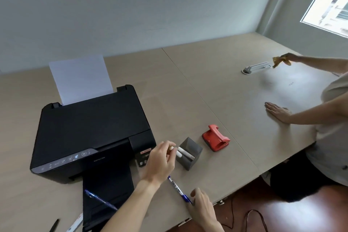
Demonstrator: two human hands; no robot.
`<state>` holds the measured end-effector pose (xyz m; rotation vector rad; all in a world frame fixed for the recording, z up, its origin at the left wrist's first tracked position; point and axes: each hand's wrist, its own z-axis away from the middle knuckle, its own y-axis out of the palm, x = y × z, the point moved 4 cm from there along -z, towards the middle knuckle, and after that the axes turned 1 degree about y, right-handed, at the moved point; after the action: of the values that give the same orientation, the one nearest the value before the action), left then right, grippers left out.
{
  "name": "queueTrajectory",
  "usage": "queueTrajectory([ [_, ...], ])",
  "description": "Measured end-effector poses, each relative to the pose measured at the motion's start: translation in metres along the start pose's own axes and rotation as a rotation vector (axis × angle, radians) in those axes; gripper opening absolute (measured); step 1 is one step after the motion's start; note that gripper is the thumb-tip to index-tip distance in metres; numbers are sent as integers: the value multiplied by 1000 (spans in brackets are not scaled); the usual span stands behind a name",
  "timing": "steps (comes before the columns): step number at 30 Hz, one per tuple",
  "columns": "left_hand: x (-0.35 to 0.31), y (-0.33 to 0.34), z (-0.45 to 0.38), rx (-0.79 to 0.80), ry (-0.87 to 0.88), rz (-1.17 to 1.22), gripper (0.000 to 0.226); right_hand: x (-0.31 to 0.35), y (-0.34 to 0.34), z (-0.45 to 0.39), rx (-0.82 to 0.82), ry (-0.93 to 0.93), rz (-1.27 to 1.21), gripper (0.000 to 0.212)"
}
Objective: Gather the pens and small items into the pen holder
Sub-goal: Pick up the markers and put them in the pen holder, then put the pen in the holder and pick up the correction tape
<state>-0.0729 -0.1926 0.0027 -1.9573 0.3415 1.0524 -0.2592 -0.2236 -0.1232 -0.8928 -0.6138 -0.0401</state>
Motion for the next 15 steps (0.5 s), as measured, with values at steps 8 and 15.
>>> queueTrajectory([
  [8, -6, 27, -22, 2, 22, -15, 6, -15, -9, -1, -41, -10, 53, 16],
  [15, 14, 47, -18, 133, -92, -124, 21, -54, -73, 4, -455, -64, -259, 25],
])
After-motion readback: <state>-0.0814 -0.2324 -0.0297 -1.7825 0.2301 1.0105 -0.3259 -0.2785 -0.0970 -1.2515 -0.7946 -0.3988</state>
